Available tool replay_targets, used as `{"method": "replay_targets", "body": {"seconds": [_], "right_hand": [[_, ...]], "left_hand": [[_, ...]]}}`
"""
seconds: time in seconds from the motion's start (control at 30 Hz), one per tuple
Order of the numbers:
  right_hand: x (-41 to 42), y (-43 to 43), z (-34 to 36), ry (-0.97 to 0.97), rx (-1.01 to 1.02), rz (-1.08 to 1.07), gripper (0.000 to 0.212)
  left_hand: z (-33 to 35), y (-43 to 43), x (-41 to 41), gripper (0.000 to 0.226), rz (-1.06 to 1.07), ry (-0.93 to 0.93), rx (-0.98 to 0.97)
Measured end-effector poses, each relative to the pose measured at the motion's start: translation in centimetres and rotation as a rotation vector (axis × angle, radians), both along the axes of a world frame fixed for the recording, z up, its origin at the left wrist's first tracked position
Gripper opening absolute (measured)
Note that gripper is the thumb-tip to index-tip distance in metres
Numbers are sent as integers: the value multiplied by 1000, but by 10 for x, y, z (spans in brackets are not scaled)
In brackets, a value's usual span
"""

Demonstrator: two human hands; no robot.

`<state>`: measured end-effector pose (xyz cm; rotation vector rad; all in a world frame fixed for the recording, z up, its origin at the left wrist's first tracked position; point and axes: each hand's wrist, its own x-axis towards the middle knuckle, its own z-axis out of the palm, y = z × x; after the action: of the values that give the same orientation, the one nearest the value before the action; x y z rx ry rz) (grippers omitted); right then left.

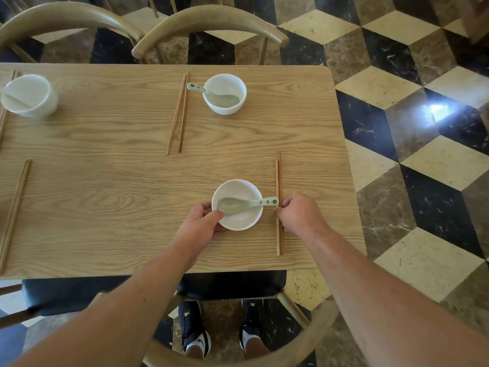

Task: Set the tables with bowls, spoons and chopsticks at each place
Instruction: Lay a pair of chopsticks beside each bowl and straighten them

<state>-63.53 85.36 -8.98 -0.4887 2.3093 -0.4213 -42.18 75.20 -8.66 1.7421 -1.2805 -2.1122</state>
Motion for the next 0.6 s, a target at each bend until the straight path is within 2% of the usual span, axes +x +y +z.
{"method": "replay_targets", "body": {"seconds": [0.6], "right_hand": [[1,5,-2,30,-44,-16,21]], "left_hand": [[-4,-1,2,51,-26,-15,-2]]}}
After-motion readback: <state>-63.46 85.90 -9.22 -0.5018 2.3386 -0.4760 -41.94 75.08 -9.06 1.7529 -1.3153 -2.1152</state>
